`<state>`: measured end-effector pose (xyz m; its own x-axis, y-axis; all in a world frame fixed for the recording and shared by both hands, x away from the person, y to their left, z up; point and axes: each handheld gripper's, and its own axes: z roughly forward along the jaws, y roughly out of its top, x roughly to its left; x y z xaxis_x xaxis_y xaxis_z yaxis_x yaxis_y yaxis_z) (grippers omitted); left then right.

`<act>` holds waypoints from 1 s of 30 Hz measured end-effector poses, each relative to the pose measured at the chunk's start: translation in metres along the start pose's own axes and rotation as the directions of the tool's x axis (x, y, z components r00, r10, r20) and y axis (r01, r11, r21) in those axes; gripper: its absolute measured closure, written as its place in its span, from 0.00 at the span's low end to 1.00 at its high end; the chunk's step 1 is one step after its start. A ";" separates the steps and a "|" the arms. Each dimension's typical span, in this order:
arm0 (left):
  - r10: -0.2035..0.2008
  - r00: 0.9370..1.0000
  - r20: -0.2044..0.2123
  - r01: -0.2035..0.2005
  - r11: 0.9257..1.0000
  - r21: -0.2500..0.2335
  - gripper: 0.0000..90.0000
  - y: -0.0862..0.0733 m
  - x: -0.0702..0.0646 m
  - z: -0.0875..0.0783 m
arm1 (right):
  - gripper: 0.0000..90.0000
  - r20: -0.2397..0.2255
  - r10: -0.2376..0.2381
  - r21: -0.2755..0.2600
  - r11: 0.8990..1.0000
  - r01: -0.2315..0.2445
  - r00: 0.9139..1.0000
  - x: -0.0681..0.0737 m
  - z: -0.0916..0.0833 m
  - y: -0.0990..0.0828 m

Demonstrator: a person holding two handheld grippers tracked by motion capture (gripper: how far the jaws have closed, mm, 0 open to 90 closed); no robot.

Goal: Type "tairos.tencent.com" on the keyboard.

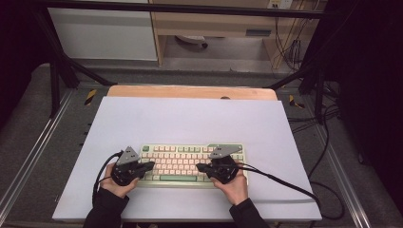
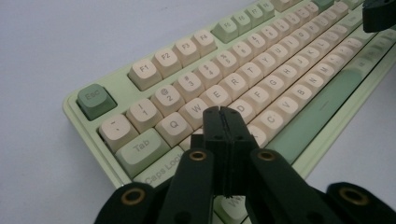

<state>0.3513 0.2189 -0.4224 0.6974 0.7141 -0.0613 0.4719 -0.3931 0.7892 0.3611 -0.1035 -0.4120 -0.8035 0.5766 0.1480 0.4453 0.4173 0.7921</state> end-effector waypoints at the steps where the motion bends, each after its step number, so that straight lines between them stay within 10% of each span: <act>1: -0.002 1.000 0.001 0.002 1.000 0.000 1.00 0.000 0.000 0.000 | 1.00 0.000 0.000 0.001 1.000 0.000 1.000 0.001 0.001 0.001; 30: -0.007 1.000 0.002 0.007 1.000 0.001 1.00 -0.001 0.002 0.001 | 1.00 -0.029 -0.015 0.041 0.999 0.016 0.999 0.019 0.045 0.010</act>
<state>0.3527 0.2198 -0.4244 0.6954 0.7153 -0.0682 0.4773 -0.3889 0.7880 0.3676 -0.0567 -0.4279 -0.8210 0.5500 0.1533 0.4483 0.4546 0.7696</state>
